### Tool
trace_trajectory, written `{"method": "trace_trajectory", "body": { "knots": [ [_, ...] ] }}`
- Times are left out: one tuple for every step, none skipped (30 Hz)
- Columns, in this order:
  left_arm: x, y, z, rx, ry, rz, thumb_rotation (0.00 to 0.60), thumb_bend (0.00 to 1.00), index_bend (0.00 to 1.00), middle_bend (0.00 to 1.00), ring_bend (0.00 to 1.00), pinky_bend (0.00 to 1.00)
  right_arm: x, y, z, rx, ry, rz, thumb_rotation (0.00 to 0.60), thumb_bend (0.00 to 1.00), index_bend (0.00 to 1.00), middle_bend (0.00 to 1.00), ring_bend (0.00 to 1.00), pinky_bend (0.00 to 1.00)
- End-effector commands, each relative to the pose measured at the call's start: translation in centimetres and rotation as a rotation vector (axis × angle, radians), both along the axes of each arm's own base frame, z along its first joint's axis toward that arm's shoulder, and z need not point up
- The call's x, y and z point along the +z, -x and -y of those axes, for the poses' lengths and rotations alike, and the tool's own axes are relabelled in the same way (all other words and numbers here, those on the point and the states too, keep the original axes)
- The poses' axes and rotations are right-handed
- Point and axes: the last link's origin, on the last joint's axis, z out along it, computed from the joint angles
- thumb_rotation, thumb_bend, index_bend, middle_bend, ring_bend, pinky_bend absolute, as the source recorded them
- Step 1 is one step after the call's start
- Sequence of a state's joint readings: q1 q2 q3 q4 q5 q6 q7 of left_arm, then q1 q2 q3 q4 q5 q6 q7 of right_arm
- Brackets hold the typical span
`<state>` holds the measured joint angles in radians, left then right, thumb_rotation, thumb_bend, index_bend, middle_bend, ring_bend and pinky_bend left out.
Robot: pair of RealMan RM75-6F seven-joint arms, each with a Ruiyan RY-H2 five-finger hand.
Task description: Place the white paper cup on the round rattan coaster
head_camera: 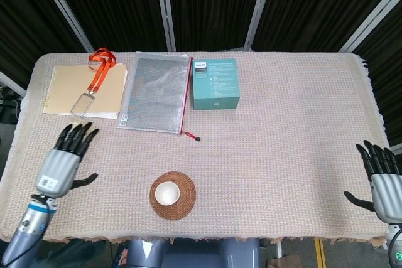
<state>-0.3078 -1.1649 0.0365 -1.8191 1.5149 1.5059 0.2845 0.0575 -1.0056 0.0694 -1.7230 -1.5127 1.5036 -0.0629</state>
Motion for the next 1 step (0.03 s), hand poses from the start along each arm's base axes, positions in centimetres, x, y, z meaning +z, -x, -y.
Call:
{"method": "trace_trajectory", "body": {
  "knots": [
    [3.18, 4.59, 2.52, 0.099, -0.066, -0.004, 0.6, 0.0, 0.0, 0.0, 0.0, 0.0, -0.18, -0.12, -0.03, 0.004, -0.004, -0.003, 0.6, 0.0, 0.0, 0.0, 0.0, 0.0]
  ]
}}
